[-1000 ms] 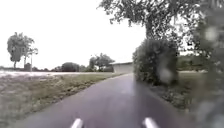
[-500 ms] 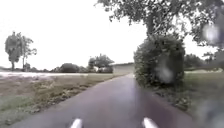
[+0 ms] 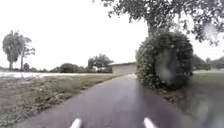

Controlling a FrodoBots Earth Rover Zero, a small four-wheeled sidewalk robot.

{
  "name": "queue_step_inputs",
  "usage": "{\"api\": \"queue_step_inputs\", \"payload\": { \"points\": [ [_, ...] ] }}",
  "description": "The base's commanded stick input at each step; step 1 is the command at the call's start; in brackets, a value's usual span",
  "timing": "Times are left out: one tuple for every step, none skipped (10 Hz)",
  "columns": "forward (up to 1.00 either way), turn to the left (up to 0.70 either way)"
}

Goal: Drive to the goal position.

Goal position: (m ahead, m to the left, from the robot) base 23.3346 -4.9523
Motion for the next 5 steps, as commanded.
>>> {"api": "queue_step_inputs", "payload": {
  "points": [
    [0.85, 0.0],
    [0.85, 0.0],
    [0.85, 0.0],
    [0.85, 0.0],
    [0.85, 0.0]
  ]
}}
